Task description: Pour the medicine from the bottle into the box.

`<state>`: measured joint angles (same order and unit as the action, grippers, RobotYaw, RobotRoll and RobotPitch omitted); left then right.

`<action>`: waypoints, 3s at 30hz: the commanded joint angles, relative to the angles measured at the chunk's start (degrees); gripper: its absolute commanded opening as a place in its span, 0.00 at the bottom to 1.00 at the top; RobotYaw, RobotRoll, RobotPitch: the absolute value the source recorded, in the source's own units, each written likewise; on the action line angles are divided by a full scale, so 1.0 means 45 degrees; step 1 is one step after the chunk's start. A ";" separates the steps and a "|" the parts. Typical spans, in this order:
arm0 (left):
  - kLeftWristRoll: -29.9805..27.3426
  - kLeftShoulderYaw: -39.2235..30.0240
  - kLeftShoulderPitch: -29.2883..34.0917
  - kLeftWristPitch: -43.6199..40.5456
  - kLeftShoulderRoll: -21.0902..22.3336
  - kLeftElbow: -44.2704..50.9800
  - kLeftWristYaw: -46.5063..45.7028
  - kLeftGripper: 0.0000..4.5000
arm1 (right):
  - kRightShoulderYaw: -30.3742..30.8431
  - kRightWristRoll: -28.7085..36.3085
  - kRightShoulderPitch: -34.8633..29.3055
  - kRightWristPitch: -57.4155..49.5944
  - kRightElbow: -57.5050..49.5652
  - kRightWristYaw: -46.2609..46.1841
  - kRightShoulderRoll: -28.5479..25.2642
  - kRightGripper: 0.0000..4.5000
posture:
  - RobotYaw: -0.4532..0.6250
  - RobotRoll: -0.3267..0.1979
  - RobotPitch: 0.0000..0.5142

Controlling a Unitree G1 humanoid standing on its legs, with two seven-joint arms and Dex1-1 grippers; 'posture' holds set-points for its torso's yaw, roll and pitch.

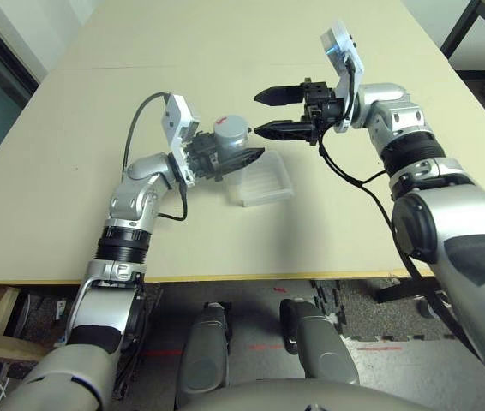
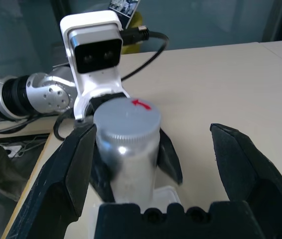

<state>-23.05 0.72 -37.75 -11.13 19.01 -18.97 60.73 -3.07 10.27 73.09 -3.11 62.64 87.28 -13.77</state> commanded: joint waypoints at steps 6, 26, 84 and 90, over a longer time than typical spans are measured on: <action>0.0158 0.0128 -0.0184 0.0224 -0.0037 -0.0163 0.0131 0.59 | 0.0286 0.0220 -0.0290 -0.0395 -0.0978 0.0249 0.0605 1.00 | 0.36 0.62 0.34; 0.0052 0.0202 -0.0173 0.0055 -0.0103 0.0161 0.0142 0.59 | 0.0463 0.0012 -0.0219 0.0363 -0.0373 -0.1098 0.1499 1.00 | 0.36 0.62 0.35; 0.0138 0.0170 -0.0120 0.0142 0.0067 0.0076 0.0399 0.59 | 0.0026 0.0420 -0.0131 -0.0338 0.0148 0.0974 -0.0323 1.00 | 0.37 0.62 0.32; 0.0157 0.0219 -0.0156 0.0200 0.0026 0.0046 0.0427 0.59 | 0.0041 0.0534 -0.0031 -0.0550 -0.0023 0.1016 0.0092 1.00 | 0.37 0.62 0.32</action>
<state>-22.91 1.12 -37.94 -10.72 19.00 -18.86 62.03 -2.89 12.14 71.76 -5.20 63.45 91.39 -13.83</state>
